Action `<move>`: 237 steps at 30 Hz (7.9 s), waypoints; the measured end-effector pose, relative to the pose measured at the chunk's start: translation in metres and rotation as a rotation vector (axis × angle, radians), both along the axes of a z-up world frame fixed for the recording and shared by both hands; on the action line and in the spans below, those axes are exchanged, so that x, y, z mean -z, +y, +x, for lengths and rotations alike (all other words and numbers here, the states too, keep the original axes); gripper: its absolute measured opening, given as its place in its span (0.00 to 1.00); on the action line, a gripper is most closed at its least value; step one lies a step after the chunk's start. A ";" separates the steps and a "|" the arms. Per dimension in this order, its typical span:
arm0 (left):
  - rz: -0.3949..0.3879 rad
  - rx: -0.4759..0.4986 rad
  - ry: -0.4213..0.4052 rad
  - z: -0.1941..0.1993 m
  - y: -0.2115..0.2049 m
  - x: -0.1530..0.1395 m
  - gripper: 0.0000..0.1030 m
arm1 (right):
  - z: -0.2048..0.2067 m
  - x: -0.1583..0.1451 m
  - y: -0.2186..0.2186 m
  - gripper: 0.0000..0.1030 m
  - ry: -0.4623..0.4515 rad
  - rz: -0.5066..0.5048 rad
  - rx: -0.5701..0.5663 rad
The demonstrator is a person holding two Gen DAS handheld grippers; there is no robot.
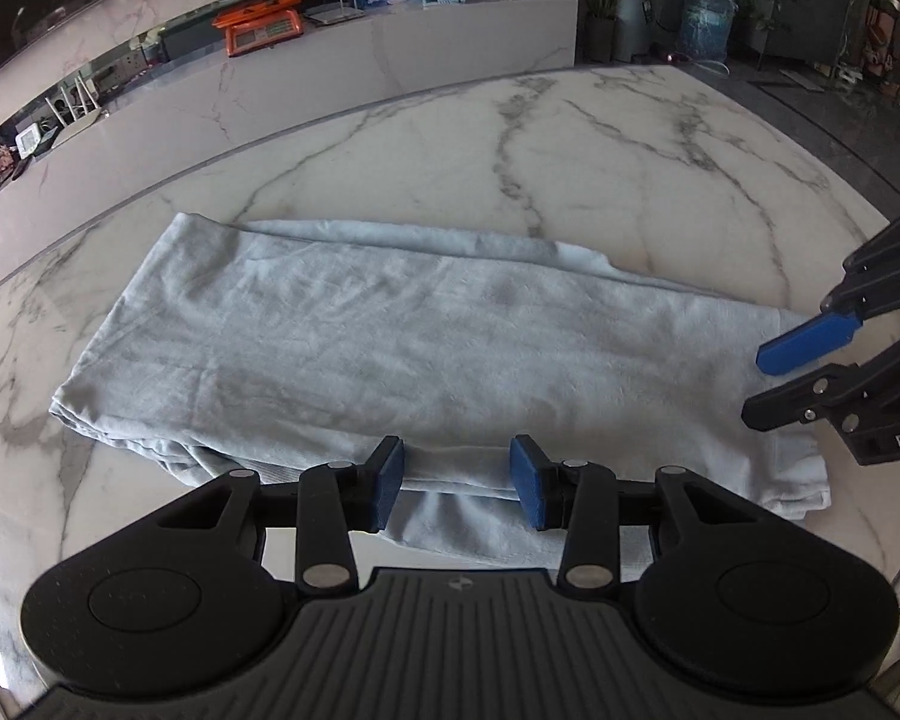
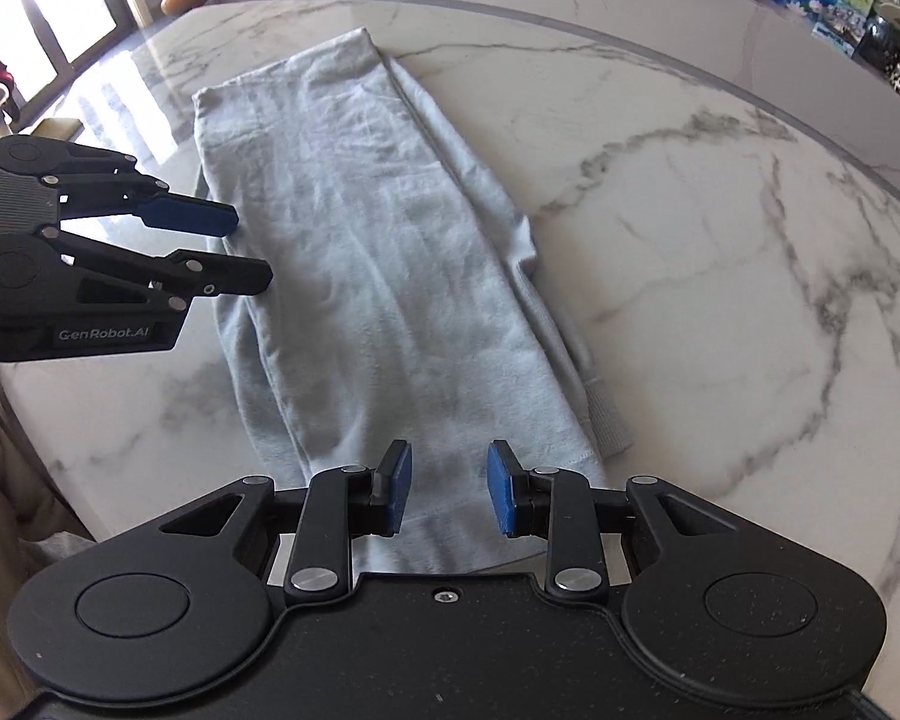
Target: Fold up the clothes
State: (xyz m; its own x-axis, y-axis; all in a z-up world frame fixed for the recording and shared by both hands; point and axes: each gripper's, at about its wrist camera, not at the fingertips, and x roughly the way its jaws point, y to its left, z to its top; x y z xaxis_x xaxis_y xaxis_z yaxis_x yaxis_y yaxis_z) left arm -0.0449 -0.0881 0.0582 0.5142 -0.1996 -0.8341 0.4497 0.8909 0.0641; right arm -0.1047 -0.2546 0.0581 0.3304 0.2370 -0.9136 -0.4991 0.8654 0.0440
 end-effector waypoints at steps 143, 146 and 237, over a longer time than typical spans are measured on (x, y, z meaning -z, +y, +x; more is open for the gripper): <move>0.067 0.457 -0.004 -0.070 0.050 -0.144 0.20 | -0.066 -0.174 0.117 0.12 -0.277 -0.231 -1.027; 0.070 0.420 -0.001 -0.037 0.057 -0.142 0.20 | -0.031 -0.173 0.132 0.12 -0.266 -0.224 -0.996; -0.305 0.099 0.118 -0.075 0.117 0.016 0.08 | -0.025 0.010 0.046 0.09 -0.215 0.056 -0.211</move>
